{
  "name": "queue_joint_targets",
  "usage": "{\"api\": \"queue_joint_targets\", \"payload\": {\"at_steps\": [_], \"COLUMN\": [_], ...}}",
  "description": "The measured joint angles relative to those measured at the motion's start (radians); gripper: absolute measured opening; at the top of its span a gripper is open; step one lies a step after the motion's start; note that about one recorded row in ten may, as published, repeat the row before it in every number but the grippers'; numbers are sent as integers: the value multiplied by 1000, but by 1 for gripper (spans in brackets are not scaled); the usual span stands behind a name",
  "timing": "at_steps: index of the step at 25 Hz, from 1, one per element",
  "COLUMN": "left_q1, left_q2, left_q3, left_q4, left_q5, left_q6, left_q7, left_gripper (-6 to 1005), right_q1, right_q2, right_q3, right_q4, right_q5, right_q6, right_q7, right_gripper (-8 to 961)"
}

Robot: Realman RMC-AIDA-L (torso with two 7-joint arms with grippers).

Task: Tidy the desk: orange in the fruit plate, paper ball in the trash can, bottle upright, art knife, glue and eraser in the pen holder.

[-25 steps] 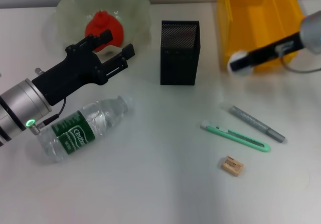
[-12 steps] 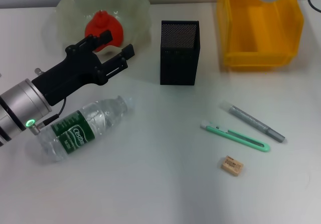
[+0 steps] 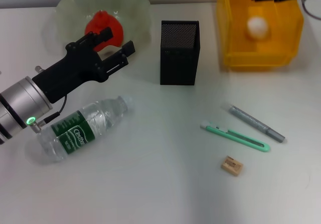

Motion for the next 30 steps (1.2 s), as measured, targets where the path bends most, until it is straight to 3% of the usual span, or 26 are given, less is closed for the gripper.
{"api": "queue_joint_targets", "payload": {"at_steps": [1, 3, 4, 5, 6, 9, 10, 11, 12, 14, 16, 18, 19, 20, 21, 23, 24, 28, 29, 30], "left_q1": [0, 3, 3, 5, 5, 8, 8, 8, 8, 7, 7, 9, 22, 22, 42, 50, 60, 61, 61, 51], "left_q2": [0, 4, 4, 6, 6, 7, 7, 8, 8, 10, 13, 15, 22, 22, 33, 36, 39, 39, 37, 21], "left_q3": [3, 7, 7, 10, 10, 19, 19, 22, 22, 27, 85, 127, 230, 230, 342, 369, 393, 391, 389, 394], "left_q4": [0, 4, 4, 7, 7, 11, 11, 13, 13, 15, 37, 62, 135, 135, 246, 295, 401, 451, 504, 612], "left_q5": [0, 5, 5, 10, 10, 12, 12, 15, 15, 22, 25, 25, 26, 26, 47, 79, 186, 250, 321, 486], "left_q6": [3, 4, 4, 2, 2, 0, 0, 0, 0, -2, -31, -48, -85, -85, -125, -137, -154, -157, -158, -158], "left_q7": [2, -4, -4, -5, -5, -6, -6, -8, -8, -12, -54, -88, -195, -195, -335, -399, -533, -596, -660, -793], "left_gripper": [682, 680, 679, 679, 678, 675, 674, 673, 672, 671, 669, 667, 666, 665, 665, 663, 662, 659, 658, 657], "right_q1": [-24, -116, -116, -144, -144, -154, -154, -151, -151, -155, -164, -175, -180, -180, -182, -181, -175, -165, -160, -160], "right_q2": [-1, -7, -7, -23, -23, -62, -62, -96, -96, -126, -139, -145, -147, -147, -147, -147, -143, -139, -138, -138], "right_q3": [4, 56, 56, 115, 115, 213, 213, 287, 287, 354, 367, 364, 364, 364, 363, 363, 364, 369, 370, 370], "right_q4": [0, 35, 35, 99, 99, 246, 246, 380, 380, 502, 539, 546, 546, 546, 547, 549, 552, 554, 554, 554], "right_q5": [73, 381, 381, 517, 517, 644, 644, 698, 698, 716, 713, 701, 687, 687, 658, 646, 618, 581, 571, 571], "right_q6": [-22, -138, -138, -237, -237, -415, -415, -554, -554, -699, -755, -789, -800, -800, -809, -809, -806, -805, -802, -802], "right_q7": [-64, -359, -359, -510, -510, -701, -701, -828, -828, -974, -1032, -1056, -1061, -1061, -1064, -1064, -1065, -1064, -1064, -1064], "right_gripper": [755, 791, 808, 826, 826, 826, 826, 826, 826, 826, 826, 826, 826, 826, 827, 827, 827, 827, 827, 827]}}
